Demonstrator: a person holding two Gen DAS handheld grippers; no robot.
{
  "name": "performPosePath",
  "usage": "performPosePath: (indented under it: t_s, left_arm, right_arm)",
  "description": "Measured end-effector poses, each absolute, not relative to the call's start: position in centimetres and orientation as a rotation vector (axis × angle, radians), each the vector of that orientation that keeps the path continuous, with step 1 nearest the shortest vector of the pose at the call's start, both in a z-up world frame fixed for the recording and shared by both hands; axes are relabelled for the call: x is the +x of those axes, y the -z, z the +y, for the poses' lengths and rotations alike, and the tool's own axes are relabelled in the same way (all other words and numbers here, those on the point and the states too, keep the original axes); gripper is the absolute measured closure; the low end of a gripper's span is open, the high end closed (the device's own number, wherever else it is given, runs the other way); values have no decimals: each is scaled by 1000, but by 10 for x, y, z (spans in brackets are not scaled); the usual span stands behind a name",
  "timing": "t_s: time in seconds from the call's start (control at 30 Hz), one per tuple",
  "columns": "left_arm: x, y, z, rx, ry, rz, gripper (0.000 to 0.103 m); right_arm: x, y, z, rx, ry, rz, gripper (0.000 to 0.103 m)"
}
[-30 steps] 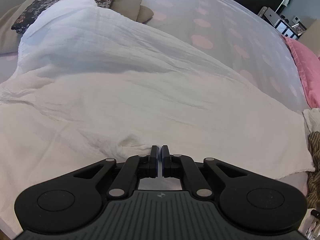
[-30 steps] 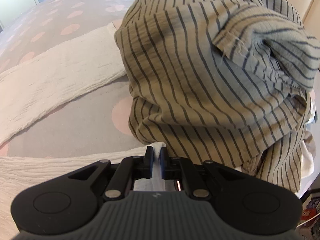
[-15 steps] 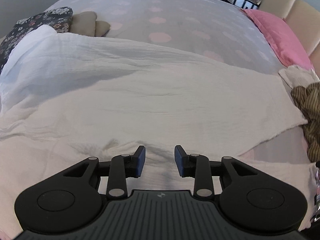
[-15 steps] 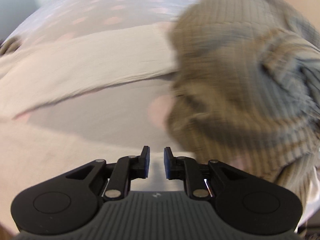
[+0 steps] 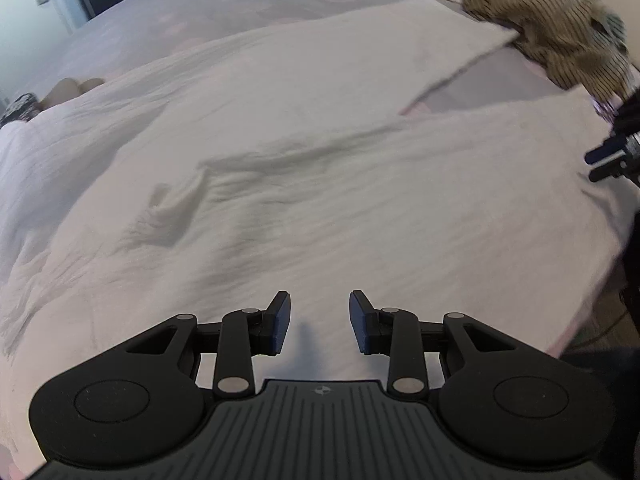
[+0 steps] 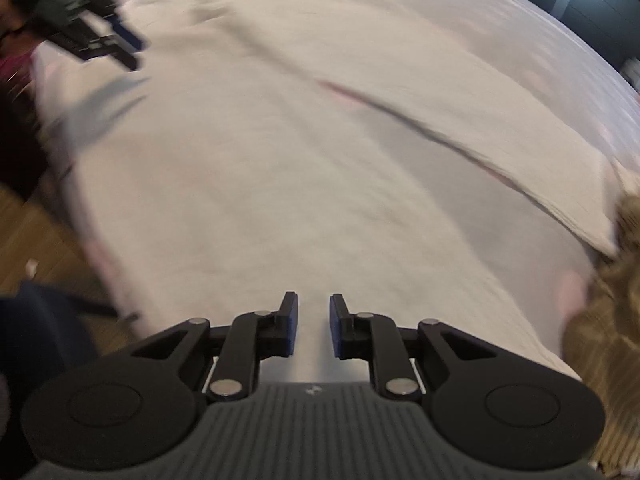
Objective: Fold clothes
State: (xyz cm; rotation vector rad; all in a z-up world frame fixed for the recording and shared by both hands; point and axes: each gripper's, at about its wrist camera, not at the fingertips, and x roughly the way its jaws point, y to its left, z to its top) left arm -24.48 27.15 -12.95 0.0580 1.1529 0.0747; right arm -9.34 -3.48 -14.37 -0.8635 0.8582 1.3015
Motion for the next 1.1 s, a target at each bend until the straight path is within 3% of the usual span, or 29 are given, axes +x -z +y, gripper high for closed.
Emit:
performPosePath:
  t_s: [0.3,0.4,0.47,0.63,0.9,1.0,1.07,1.1]
  left_arm:
    - [-258,142,202,294,173,1143,73]
    - [-259,143,182,350,236,1118,66]
    - [-260,144,168,387,278,1101,63]
    - [-253,147,133,452,352,1047,56]
    - [-222,160,78,515,363,950,56]
    - [-214,166,65,546,357,940,59]
    - [-209,166,66,535,350,943,72]
    - [-207,166,66,530,347,945,84]
  right_arm:
    - [-178,159,-43,-1178,-1492,717,72]
    - [-188,173,-45,-1265,-1439,634,75]
    - [-191,181,-46,-1304,-1391,581,95]
    - [-170,170,-40,-1176,-1317,554,97]
    - [-143,163,-33,-1036,-1284,595,97]
    - [-143,162,-38,-1022,-1300,591,97]
    - [-144,162,-40,-1020,-1311,585,96]
    - [-147,163,-42,-1019,-1315,582,96]
